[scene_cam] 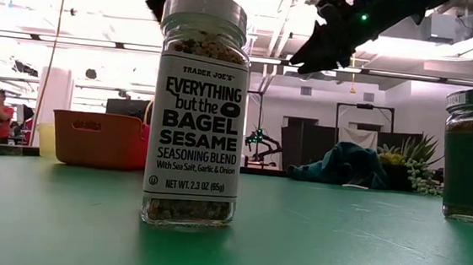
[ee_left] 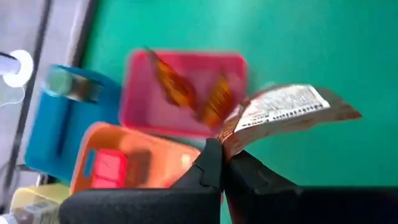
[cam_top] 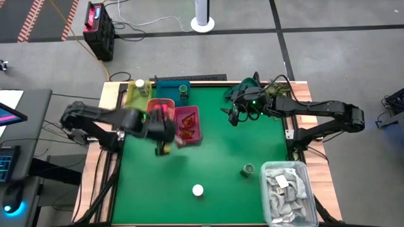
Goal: Sort spices by type
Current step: Put the orange seasoning pack into the red bin
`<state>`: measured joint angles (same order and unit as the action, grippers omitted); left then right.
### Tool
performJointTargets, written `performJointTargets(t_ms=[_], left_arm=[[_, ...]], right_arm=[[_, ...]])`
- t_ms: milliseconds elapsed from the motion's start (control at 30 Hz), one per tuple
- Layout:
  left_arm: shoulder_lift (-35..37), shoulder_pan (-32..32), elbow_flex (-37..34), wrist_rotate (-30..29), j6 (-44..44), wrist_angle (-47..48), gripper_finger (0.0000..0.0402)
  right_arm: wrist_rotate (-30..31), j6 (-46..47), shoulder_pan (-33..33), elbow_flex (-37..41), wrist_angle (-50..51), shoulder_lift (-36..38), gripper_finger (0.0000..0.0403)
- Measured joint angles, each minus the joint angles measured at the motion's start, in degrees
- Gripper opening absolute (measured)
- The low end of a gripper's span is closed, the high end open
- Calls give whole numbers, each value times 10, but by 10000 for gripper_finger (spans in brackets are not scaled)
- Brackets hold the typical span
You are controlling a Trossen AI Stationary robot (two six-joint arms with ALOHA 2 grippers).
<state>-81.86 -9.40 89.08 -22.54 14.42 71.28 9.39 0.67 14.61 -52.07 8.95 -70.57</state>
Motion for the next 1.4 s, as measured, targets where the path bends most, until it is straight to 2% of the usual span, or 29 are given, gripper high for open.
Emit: performJointTargets(t_ms=[300,633,767,1400], left_arm=[[10,182,0,17,-43,-88,0],[-7,291,1,75,-45,-122,0],[-21,302,0,88,-103,-125,0],[-111,298,0,82,-172,-88,0]], right_arm=[[0,0,-4,0,-9,-1,317],[0,-5,-4,0,-12,-1,317],[0,-5,-4,0,-12,-1,317],[0,-9,-7,0,-10,-1,317]])
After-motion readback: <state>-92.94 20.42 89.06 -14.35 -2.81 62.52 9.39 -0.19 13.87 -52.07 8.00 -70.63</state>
